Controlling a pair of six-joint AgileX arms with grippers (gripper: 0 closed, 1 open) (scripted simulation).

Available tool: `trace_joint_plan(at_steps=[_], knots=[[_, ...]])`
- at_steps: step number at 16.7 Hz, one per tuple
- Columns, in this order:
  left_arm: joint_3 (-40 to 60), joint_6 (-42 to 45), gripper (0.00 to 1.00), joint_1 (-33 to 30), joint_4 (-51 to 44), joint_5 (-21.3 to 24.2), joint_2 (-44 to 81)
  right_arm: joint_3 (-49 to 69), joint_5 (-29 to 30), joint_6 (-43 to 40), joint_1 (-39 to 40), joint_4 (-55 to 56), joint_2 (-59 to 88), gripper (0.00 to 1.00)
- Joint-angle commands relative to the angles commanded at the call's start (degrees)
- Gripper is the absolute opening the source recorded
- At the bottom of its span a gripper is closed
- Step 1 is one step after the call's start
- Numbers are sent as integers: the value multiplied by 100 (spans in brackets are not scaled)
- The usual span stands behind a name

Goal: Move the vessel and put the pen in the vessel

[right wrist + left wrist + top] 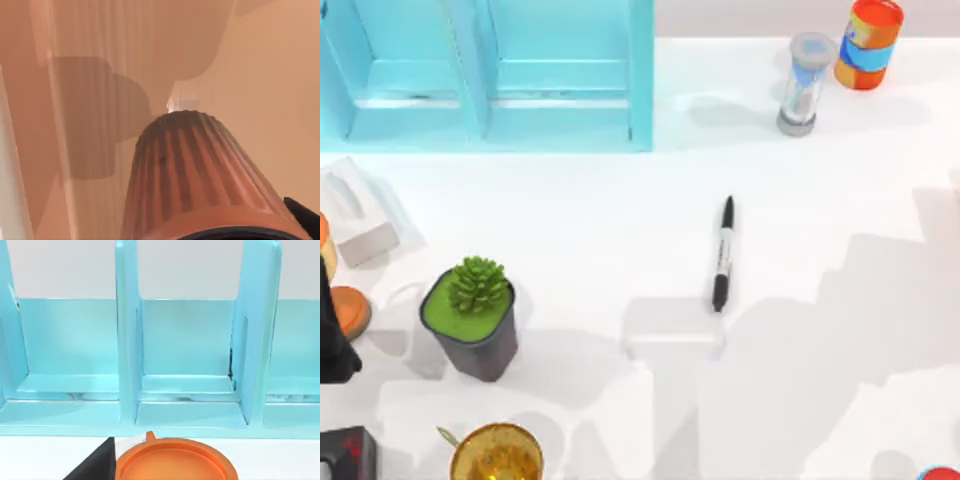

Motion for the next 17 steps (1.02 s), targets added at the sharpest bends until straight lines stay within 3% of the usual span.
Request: trace_joint_plan(at_steps=[7,13,17], knots=[[0,0,100,0,0,0,0,1066,-6,1411,1416,-1777,-752,0],[0,0,100,0,0,0,0,1095,-8,1485,1464,-1816,-746,0],[0,0,100,0,0,0,0,1272,139,2049,2061,-1439,-235,0]])
